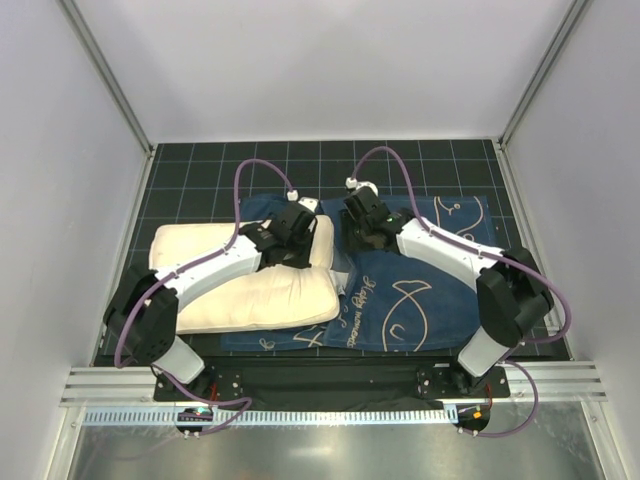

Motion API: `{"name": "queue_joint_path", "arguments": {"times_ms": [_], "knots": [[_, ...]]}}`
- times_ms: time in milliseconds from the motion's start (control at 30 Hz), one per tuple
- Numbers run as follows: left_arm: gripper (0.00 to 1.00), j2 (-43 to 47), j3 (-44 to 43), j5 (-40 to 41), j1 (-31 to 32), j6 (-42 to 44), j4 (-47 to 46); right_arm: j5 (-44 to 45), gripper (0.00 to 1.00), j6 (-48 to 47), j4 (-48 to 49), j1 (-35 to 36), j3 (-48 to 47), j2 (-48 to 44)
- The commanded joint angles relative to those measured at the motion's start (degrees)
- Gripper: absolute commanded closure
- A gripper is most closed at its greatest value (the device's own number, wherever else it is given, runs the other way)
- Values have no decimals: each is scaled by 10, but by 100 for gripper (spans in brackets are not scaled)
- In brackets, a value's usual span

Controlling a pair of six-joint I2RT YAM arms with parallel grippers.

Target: Put the pillow into the pillowcase

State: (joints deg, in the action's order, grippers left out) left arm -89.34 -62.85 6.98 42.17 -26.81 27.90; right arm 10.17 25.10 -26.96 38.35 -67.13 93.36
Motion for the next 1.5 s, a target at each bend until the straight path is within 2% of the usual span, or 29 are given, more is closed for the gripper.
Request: {"name": "queue_joint_path", "arguments": {"times_ms": [0, 300, 567, 633, 733, 767, 900, 967, 1133, 1233, 1467], "knots": [[100, 5, 30, -1, -19, 17, 55, -36, 44, -32, 24, 17, -30, 12], [100, 16, 47, -26, -30, 14, 38, -23, 43, -58, 13, 33, -60, 78], [100, 14, 52, -33, -31, 11, 29, 73, 42, -52, -5, 33, -72, 131], [100, 14, 52, -32, -31, 11, 29, 79, 47, -52, -7, 33, -76, 142], [100, 14, 52, -37, -31, 10, 29, 99, 65, -43, -12, 33, -86, 150], [100, 14, 51, -38, -31, 9, 28, 110, 74, -41, -14, 33, -93, 152], [100, 7, 42, -42, -31, 17, 39, 99, 88, -35, -8, 30, -107, 130], [100, 3, 36, -43, -30, 20, 48, 79, 91, -25, -8, 21, -119, 117], [100, 0, 34, -54, -29, 25, 49, 41, 92, -5, -36, -1, -175, 123], [100, -4, 33, -59, -29, 27, 52, 47, 92, 8, -68, -3, -231, 135], [100, -15, 26, -68, -19, 34, 58, 71, 95, 42, -95, -4, -273, 141]]}}
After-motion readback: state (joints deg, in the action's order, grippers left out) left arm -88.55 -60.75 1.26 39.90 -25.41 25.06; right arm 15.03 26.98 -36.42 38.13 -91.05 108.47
